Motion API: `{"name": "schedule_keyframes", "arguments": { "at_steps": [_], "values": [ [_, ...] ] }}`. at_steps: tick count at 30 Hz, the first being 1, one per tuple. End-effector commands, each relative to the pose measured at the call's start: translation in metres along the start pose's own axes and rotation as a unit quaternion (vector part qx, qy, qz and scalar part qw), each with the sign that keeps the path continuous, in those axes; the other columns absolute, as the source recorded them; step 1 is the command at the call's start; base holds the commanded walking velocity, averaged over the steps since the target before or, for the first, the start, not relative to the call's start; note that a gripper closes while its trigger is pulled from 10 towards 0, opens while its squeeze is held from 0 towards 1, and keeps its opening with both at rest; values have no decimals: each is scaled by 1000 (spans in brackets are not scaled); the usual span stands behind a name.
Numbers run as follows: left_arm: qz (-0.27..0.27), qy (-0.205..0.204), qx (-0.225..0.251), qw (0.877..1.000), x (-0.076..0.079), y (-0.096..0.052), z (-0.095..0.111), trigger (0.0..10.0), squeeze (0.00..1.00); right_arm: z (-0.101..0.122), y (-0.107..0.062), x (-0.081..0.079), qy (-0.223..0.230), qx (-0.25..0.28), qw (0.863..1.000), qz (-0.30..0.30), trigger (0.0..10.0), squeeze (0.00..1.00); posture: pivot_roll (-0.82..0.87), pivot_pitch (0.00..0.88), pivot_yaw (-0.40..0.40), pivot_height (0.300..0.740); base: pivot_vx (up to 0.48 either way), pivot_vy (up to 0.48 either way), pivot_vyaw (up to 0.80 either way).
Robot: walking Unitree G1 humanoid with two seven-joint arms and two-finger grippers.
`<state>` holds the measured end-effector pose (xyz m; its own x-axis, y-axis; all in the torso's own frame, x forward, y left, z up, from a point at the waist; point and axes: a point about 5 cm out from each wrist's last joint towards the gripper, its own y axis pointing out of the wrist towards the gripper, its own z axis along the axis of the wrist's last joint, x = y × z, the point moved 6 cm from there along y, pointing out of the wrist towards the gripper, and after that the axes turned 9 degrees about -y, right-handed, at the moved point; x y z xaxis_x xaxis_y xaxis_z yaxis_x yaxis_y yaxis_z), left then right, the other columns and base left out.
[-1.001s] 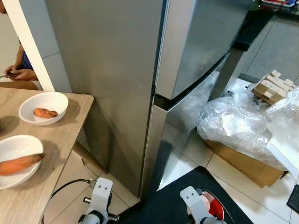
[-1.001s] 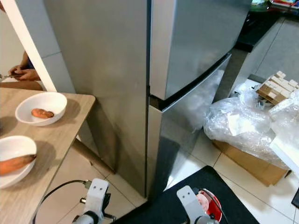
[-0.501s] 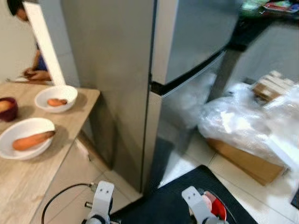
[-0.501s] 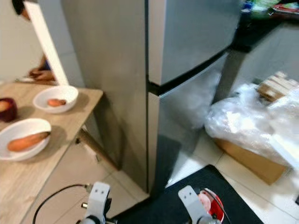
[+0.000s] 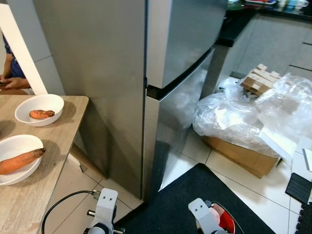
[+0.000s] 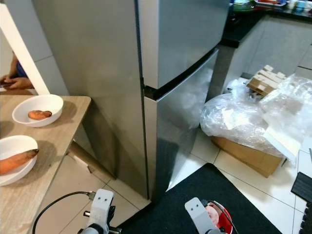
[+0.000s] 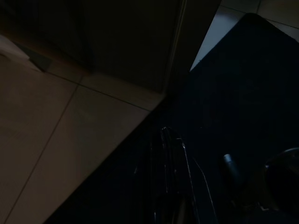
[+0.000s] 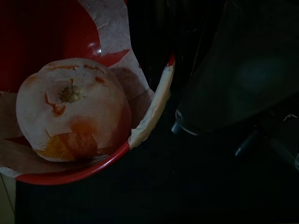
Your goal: Restocking fridge
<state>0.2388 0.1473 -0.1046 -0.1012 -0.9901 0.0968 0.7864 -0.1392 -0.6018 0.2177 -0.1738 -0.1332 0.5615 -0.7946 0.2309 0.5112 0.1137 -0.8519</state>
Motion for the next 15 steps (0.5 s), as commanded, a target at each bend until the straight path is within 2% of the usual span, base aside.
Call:
{"name": "schedule_keyframes", "arguments": {
  "at_steps": [1,8,14,15],
  "values": [
    [-2,1,-2,1000,1,0,0,10000,0,5,0,5,3,9,1000,-9,10000,0,-94,57,-50,700,0,0,0],
    [10,15,3,1000,-2,1,3,10000,0,4,0,5,2,8,1000,-9,10000,0,-90,61,-48,700,0,0,0],
    [23,18,2,1000,-5,2,4,10000,0,5,0,4,3,10,1000,-9,10000,0,-91,61,-48,700,0,-480,0],
    [22,10,5,1000,-5,2,6,10000,0,6,0,4,3,10,1000,-9,10000,0,-92,61,-49,700,0,0,0]
  ]
}}
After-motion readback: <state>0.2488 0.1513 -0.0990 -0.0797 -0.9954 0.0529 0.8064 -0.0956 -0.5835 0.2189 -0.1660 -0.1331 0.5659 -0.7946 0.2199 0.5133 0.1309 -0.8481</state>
